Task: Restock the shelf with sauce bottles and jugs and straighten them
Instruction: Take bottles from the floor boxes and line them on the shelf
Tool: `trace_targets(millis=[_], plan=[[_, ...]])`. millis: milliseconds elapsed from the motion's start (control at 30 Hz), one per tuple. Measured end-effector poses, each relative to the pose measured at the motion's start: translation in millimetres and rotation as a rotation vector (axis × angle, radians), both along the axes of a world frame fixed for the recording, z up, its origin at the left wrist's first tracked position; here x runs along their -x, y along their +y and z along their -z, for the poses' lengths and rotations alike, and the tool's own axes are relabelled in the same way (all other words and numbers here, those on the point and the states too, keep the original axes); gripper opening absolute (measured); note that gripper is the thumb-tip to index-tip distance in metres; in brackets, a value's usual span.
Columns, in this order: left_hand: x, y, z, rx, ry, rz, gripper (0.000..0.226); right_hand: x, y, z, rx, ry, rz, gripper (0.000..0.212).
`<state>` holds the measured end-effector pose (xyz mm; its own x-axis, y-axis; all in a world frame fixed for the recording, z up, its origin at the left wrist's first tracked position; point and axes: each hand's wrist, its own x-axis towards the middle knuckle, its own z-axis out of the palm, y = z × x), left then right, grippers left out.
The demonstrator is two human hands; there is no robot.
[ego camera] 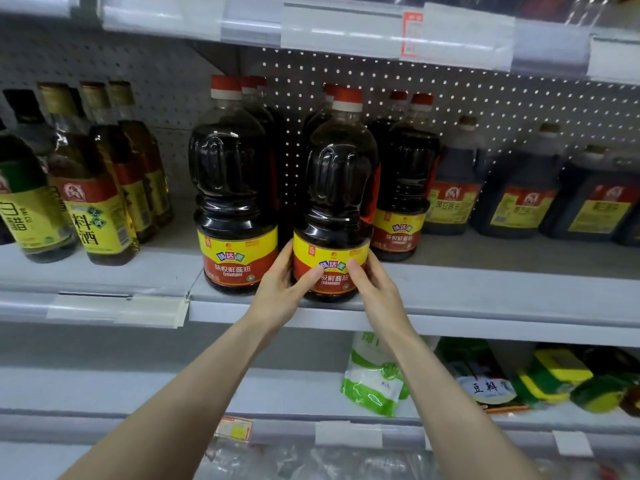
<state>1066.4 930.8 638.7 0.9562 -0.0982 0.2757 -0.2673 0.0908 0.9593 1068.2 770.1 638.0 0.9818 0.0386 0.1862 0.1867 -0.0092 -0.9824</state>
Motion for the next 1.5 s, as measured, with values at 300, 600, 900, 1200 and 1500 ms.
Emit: trace_targets(millis=[300, 600, 900, 1200, 1500], plan=[[-1, -5, -1, -0.056, -0.010, -0.009, 0.059, 0, -3, -2, -0.014, 0.012, 0.019, 0.055], [4, -2, -1, -0.007, 0.048, -0.021, 0.059, 0, -3, -5, -0.076, 0.058, -0.024, 0.054], [-2, 0, 0, -0.083, 0.070, 0.008, 0.058, 1, -5, -6, -0.087, 0.040, 0.014, 0.043], [-7, 2, 0, -0.143, 0.100, 0.049, 0.063, 2, -4, -6, -0.041, 0.038, 0.020, 0.047], [-6, 2, -5, -0.185, 0.124, 0.058, 0.066, 2, -2, -9, -0.052, 0.052, 0.031, 0.049]])
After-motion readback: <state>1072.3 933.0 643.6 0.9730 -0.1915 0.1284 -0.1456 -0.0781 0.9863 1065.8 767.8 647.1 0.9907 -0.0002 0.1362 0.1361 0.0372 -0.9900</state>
